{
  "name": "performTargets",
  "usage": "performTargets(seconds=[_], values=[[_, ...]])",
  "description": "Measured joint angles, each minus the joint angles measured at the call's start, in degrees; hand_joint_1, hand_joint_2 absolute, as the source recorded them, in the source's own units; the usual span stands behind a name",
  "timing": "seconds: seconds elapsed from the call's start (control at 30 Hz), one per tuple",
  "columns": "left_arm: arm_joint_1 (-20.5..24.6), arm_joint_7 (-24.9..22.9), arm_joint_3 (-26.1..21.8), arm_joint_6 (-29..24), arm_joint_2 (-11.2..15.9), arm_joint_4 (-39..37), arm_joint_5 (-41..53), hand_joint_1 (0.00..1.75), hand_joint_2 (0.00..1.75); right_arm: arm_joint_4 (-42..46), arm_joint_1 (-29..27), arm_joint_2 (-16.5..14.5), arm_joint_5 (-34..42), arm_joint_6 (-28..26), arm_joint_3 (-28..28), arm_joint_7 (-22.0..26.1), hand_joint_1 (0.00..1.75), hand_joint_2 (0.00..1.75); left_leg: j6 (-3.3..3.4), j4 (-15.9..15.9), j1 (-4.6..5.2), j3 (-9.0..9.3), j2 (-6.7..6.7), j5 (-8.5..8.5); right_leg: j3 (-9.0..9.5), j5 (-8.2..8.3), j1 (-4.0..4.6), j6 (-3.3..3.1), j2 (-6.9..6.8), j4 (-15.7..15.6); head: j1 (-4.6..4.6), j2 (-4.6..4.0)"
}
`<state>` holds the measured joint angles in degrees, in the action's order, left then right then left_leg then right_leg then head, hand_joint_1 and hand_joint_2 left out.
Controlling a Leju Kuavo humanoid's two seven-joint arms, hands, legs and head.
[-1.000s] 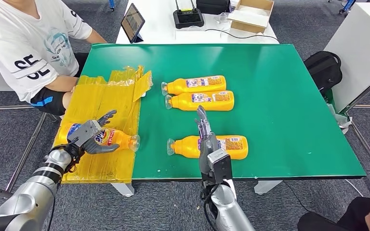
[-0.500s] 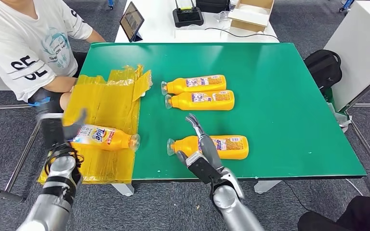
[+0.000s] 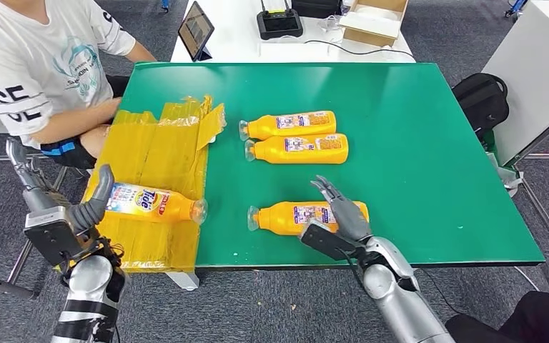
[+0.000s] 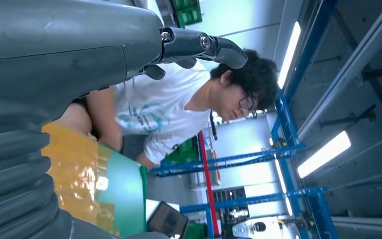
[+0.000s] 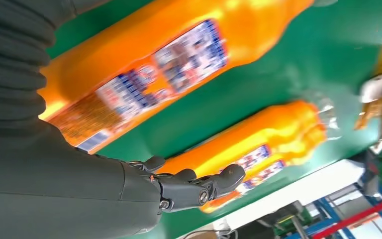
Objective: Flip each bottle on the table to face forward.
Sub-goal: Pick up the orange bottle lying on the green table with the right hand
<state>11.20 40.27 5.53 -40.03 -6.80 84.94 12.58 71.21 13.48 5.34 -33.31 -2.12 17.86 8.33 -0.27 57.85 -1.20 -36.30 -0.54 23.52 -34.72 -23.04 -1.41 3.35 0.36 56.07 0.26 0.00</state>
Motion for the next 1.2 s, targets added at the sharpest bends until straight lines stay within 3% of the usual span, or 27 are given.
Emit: performTargets(seconds=[0.27,0.6,0.87,1.2], values=[[0.00,-0.05,2.49,1.18,-0.01,-1.29,-0.02,0.00,1.75,-0.59,0.82,3.27,-0.13,4.34,0.78,-2.69,0.00,1.75,0.00,0.00,0.00,-0.02,0.01,0.00,-0.02,0.01,0.00,0.00,0.00,0.00,-0.02,0.00],[0.68,-0.07,3.80,2.83,-0.27,-4.33,-0.16,0.00,1.75,-5.33,4.40,4.80,-0.45,6.91,2.86,-4.06,0.00,1.75,0.00,0.00,0.00,-0.03,0.04,0.00,-0.04,0.01,0.00,0.00,0.01,0.00,-0.01,0.00],[1.29,-0.07,4.47,3.54,-0.66,-6.38,-0.42,0.00,1.75,-9.77,8.03,5.25,-0.81,7.40,4.51,-4.57,0.00,1.75,0.01,0.00,0.00,-0.02,0.05,-0.01,-0.04,0.02,0.00,0.01,0.01,0.00,-0.02,0.00],[2.58,-0.08,4.47,8.22,-2.19,-11.93,-0.81,0.00,1.75,-21.08,16.98,3.88,-2.36,7.93,8.25,-5.62,0.00,1.75,0.03,0.00,0.00,-0.03,0.06,-0.04,-0.02,0.04,0.00,0.02,0.02,0.02,-0.01,0.00]])
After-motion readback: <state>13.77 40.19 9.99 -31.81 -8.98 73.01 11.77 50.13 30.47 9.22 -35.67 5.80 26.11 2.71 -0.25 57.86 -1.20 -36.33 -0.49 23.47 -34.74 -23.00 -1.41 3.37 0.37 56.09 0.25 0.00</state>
